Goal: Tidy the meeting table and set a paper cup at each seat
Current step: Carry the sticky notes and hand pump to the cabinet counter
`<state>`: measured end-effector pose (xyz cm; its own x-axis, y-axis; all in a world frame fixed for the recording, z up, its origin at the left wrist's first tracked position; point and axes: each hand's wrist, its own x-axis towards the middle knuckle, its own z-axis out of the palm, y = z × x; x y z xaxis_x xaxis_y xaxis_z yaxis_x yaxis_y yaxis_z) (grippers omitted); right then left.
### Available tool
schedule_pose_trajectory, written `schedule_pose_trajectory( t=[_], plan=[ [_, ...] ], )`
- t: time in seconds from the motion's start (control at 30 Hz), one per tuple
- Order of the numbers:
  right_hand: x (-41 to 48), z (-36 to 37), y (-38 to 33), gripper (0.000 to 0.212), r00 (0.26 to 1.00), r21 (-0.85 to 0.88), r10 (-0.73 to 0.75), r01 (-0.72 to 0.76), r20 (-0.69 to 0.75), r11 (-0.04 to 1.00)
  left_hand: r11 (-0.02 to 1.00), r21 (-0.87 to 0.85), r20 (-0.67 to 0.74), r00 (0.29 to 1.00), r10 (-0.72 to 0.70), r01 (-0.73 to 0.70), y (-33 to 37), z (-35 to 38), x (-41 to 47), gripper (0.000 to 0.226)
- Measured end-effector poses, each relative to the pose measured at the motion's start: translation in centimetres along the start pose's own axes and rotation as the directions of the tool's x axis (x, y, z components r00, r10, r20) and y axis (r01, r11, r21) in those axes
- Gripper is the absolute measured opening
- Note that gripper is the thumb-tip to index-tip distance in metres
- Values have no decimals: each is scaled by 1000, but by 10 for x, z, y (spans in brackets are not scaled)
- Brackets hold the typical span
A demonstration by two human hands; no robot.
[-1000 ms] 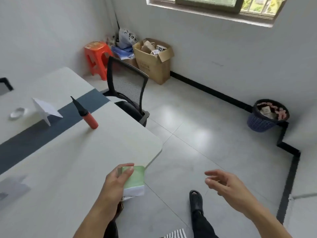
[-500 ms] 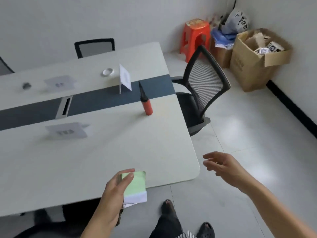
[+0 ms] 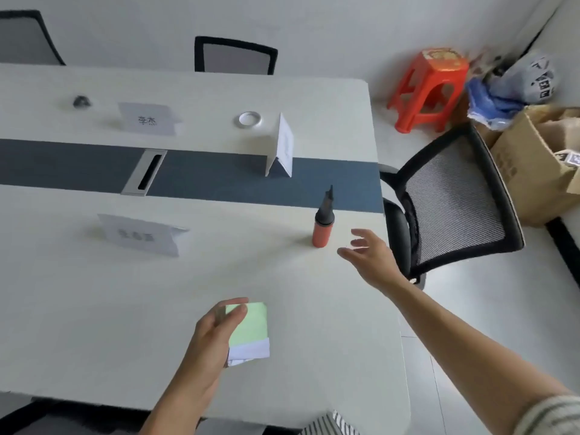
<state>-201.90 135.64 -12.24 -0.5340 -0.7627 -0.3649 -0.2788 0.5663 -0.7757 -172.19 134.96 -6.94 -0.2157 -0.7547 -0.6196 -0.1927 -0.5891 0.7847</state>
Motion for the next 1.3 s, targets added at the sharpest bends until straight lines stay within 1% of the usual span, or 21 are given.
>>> schedule_pose_trajectory(
  t=[0.07, 0.13, 0.17, 0.23, 0.27, 0.33, 0.4, 0.47, 0.53, 0.6, 0.67, 0.73, 0.8, 0.83, 0.9, 0.97, 1.03, 1.13, 1.2, 1.27, 1.3],
  plan=[
    [31, 20, -11, 68, 998, -25, -45, 44, -54, 999, 1000, 3, 2, 1000, -15, 15, 11, -5, 25, 17],
    [56, 40, -21, 71, 994, -20, -60, 58, -89, 998, 999, 13, -7, 999, -36, 36, 15, -14, 48, 14],
    [67, 50, -23, 65, 993, -10, -53, 52, -102, 999, 999, 14, -15, 999, -50, 50, 16, -19, 56, 13],
    [81, 67, -27, 38, 990, -11, -41, 39, -137, 999, 997, -1, -36, 996, -80, 80, 14, -30, 69, 13],
    [85, 74, -28, 32, 988, -7, -26, 25, -154, 1000, 995, -12, -55, 994, -96, 96, 13, -35, 73, 12],
    [91, 83, -31, 29, 985, -7, -11, 10, -173, 1000, 991, -37, -91, 987, -132, 129, 8, -44, 77, 11],
    [96, 85, -31, 31, 985, -9, -17, 15, -172, 1000, 985, -48, -112, 979, -168, 163, 4, -50, 79, 23],
    [101, 81, -32, 34, 988, -9, -9, 7, -152, 1000, 981, -61, -123, 974, -188, 181, 1, -51, 80, 23],
    [103, 73, -32, 35, 992, -20, 6, -9, -127, 1000, 982, -73, -123, 976, -180, 172, 3, -49, 79, 16],
    [99, 63, -35, 33, 993, -11, 17, -18, -119, 1000, 986, -73, -123, 980, -155, 147, 8, -45, 76, 13],
    [89, 53, -37, 31, 993, 22, 2, 1, -119, 1000, 991, -74, -129, 984, -121, 112, 17, -39, 68, 14],
    [74, 43, -37, 27, 995, 40, -32, 36, -94, 999, 994, -81, -143, 986, -81, 70, 24, -34, 56, 22],
    [57, 31, -36, 24, 996, 38, -80, 82, -36, 996, 996, -83, -162, 986, -43, 30, 28, -28, 40, 29],
    [48, 25, -35, 23, 994, 29, -108, 108, 7, 994, 997, -83, -170, 985, -21, 7, 28, -25, 30, 29],
    [30, 12, -34, 22, 983, -15, -145, 148, 116, 989, 996, -86, -196, 981, 14, -32, 23, -18, 9, 22],
    [9, -2, -32, 23, 959, -72, -142, 165, 244, 984, 994, -92, -237, 971, 36, -60, 12, -11, -15, 14],
    [-13, -16, -25, 26, 922, -136, -136, 197, 362, 971, 991, -111, -280, 959, 46, -80, -5, -3, -43, 14],
    [-52, -34, -10, 26, 852, -212, -148, 287, 502, 934, 981, -165, -361, 932, 41, -106, -41, 14, -92, 14],
    [-79, -43, 3, 26, 806, -218, -159, 334, 570, 917, 976, -191, -433, 901, 14, -107, -74, 27, -126, 13],
    [-105, -47, 18, 27, 754, -224, -164, 383, 636, 896, 975, -208, -489, 872, -35, -78, -107, 40, -164, 14],
    [-116, -49, 27, 27, 734, -227, -162, 400, 659, 888, 973, -222, -495, 867, -60, -59, -122, 46, -183, 14]
  ],
)
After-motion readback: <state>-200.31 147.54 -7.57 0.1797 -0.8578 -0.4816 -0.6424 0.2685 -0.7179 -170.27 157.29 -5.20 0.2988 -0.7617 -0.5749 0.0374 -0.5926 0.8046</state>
